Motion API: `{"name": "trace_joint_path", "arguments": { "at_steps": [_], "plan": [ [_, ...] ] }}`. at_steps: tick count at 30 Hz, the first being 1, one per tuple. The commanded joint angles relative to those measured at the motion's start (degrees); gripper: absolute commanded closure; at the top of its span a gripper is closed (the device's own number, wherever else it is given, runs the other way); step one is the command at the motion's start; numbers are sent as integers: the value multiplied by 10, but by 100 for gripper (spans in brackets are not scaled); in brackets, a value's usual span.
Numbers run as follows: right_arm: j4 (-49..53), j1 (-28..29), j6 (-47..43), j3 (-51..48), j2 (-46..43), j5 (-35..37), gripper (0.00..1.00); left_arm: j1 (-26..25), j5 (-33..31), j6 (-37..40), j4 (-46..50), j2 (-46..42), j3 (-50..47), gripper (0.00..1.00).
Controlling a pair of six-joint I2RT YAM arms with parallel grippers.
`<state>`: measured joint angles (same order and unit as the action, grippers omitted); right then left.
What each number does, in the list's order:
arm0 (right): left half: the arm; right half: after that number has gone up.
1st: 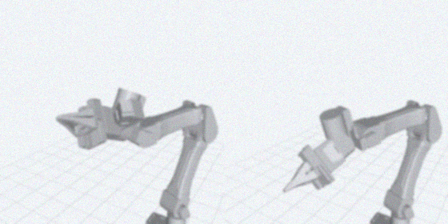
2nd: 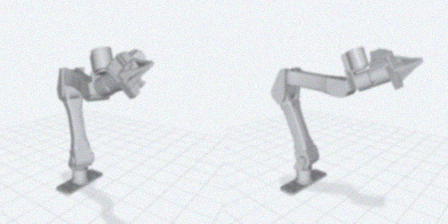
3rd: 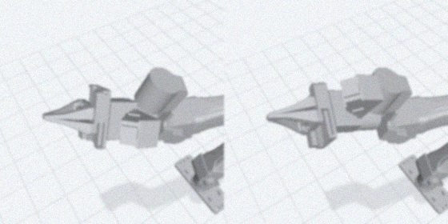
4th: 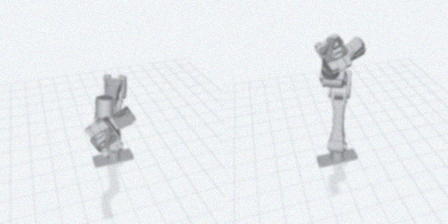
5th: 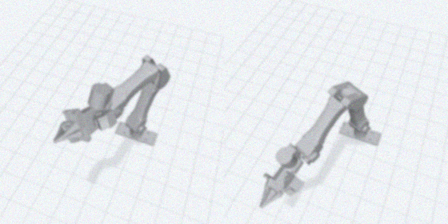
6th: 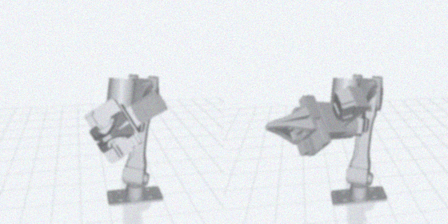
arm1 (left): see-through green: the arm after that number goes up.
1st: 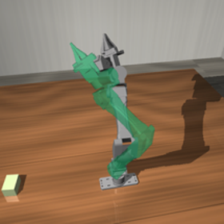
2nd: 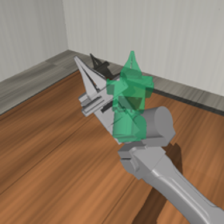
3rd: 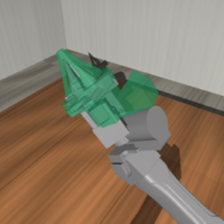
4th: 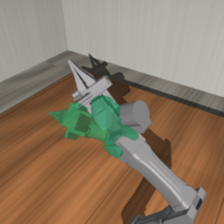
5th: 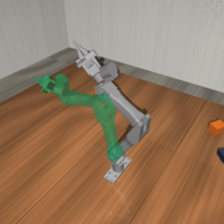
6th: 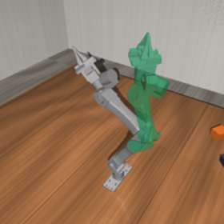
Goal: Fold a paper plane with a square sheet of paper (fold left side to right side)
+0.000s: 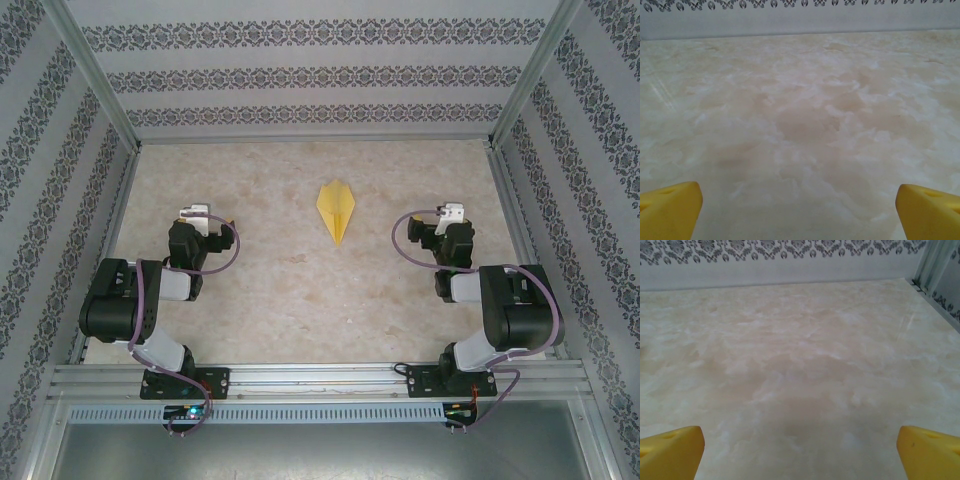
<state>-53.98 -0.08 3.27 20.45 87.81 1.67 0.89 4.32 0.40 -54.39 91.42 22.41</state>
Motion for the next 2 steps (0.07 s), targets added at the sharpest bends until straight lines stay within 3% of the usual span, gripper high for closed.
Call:
{"name": "trace_joint_path", "arguments": {
  "at_steps": [1,2],
  "plan": [
    [2,8,-12,13,-3,6,2,6,3,-9,0,-2,-3,1],
    [1,7,-12,13,-2,6,2,6,3,-9,0,-1,-3,1]
  ]
}}
